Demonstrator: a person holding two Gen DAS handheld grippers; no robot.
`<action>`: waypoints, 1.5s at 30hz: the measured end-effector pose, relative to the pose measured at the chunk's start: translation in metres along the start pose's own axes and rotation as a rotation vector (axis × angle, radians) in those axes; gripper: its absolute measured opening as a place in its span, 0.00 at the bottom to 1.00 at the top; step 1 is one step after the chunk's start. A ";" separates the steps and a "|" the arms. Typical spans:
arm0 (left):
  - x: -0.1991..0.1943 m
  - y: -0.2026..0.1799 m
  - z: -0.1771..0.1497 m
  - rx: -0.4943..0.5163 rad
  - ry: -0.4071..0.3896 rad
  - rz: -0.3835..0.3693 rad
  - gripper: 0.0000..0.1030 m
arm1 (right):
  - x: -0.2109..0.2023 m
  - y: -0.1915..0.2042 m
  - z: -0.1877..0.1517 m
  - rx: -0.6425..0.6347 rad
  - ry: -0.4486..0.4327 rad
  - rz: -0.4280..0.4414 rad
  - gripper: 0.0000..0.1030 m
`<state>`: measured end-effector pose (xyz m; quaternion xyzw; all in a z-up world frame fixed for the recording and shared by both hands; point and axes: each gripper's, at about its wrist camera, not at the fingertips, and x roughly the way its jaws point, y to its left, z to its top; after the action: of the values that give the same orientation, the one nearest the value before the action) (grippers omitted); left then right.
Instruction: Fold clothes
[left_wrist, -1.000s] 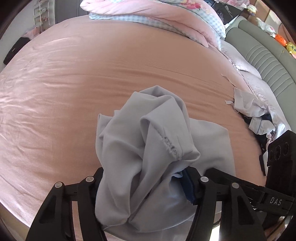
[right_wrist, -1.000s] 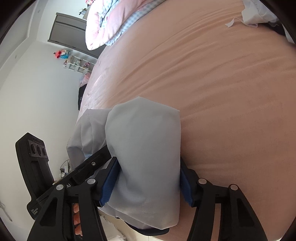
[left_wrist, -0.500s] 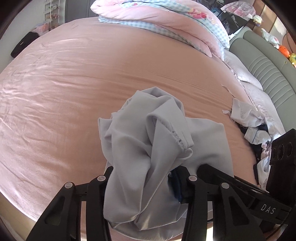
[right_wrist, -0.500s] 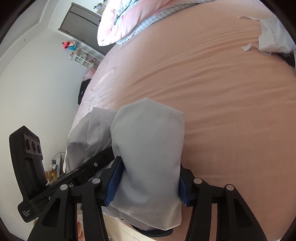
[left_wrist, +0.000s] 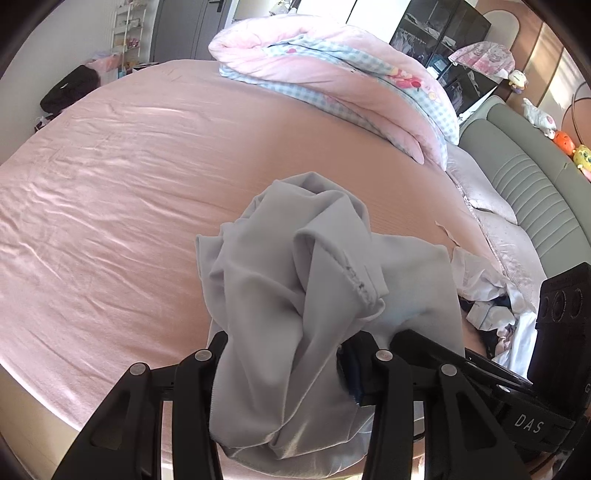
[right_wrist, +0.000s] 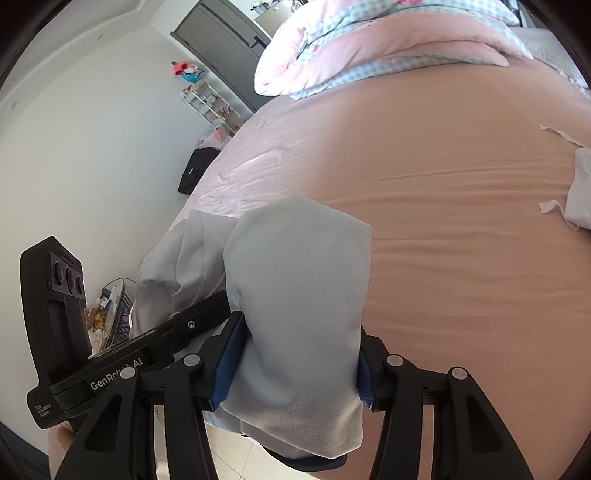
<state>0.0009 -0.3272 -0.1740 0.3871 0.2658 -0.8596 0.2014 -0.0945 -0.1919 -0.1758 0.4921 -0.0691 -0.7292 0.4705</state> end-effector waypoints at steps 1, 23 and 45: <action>-0.003 0.006 0.001 -0.010 -0.007 -0.001 0.39 | 0.003 0.006 0.001 -0.010 0.004 0.001 0.51; -0.042 0.140 0.035 -0.128 -0.064 0.086 0.40 | 0.100 0.122 0.023 -0.141 0.109 0.099 0.51; -0.018 0.201 0.023 -0.197 -0.002 0.110 0.39 | 0.183 0.117 0.011 -0.004 0.251 0.122 0.51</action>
<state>0.1103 -0.4953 -0.2078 0.3785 0.3271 -0.8174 0.2858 -0.0442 -0.3983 -0.2234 0.5733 -0.0378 -0.6322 0.5198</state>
